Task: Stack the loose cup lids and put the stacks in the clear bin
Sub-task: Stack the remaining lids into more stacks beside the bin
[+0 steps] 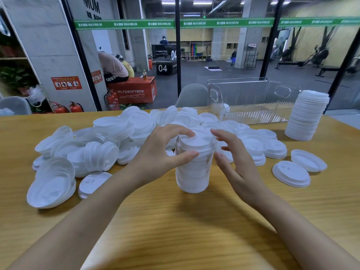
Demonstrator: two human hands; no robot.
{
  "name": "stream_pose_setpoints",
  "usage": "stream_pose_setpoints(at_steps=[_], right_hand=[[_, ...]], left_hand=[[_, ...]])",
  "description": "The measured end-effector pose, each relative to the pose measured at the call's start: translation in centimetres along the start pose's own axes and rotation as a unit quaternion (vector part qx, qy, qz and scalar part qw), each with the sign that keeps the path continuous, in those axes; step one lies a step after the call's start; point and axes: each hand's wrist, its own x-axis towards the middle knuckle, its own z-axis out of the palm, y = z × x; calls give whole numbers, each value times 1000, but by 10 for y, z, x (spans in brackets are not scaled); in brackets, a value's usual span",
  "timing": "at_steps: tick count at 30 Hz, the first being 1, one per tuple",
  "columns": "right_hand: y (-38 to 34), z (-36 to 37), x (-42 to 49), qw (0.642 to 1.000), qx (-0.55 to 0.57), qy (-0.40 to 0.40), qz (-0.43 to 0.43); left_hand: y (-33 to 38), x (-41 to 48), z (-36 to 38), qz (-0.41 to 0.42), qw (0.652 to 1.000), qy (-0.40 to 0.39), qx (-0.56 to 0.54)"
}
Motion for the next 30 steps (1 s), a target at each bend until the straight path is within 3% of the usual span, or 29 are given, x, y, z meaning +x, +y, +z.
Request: stream_pose_setpoints(at_steps=[24,27,30], right_hand=[[1,3,1,1000,5,7,-4],[1,3,1,1000,3,8,-9],[3,4,1,1000,-2,12,-13]], left_hand=[[-16,-14,2,4,999,26,-30],[-33,-9,-19,-4,997,64,35],[-67,9,-46,-3,979,80,188]])
